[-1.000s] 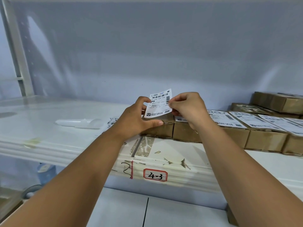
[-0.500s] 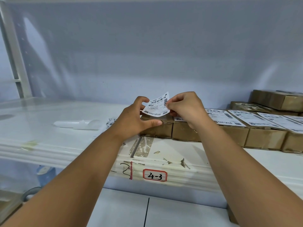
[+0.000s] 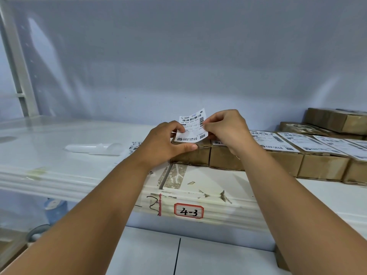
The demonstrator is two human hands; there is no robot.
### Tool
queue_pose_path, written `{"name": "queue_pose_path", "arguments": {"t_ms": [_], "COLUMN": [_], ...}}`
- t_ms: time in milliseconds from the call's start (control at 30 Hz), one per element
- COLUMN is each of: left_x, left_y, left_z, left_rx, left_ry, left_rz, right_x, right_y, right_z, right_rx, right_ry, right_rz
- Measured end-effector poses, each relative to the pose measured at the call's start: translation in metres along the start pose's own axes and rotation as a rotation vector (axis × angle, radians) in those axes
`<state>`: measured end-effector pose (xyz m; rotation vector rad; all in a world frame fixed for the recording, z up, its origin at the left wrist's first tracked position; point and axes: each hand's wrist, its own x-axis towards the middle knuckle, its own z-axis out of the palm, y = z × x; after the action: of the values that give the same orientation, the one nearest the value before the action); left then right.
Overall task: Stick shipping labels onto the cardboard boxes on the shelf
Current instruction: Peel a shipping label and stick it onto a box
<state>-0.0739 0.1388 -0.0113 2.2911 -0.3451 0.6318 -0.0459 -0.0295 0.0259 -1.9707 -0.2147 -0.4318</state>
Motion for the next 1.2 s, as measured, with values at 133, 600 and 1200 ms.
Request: {"name": "queue_pose_path", "arguments": {"t_ms": [133, 600, 1200], "left_x": [0.0003, 0.0003, 0.0000], "left_y": [-0.0005, 0.0017, 0.0007], "left_z": [0.0004, 0.0009, 0.0015], "left_rx": [-0.005, 0.018, 0.036], "left_ry": [0.000, 0.003, 0.011], "left_rz": [-0.004, -0.008, -0.006], "right_x": [0.0009, -0.0002, -0.0058], "right_y": [-0.0001, 0.0003, -0.0049], "right_z": [0.0000, -0.0004, 0.0012], "right_rx": [0.020, 0.035, -0.167], "right_ry": [-0.008, -0.020, -0.042], "right_rz": [0.006, -0.004, -0.078]}}
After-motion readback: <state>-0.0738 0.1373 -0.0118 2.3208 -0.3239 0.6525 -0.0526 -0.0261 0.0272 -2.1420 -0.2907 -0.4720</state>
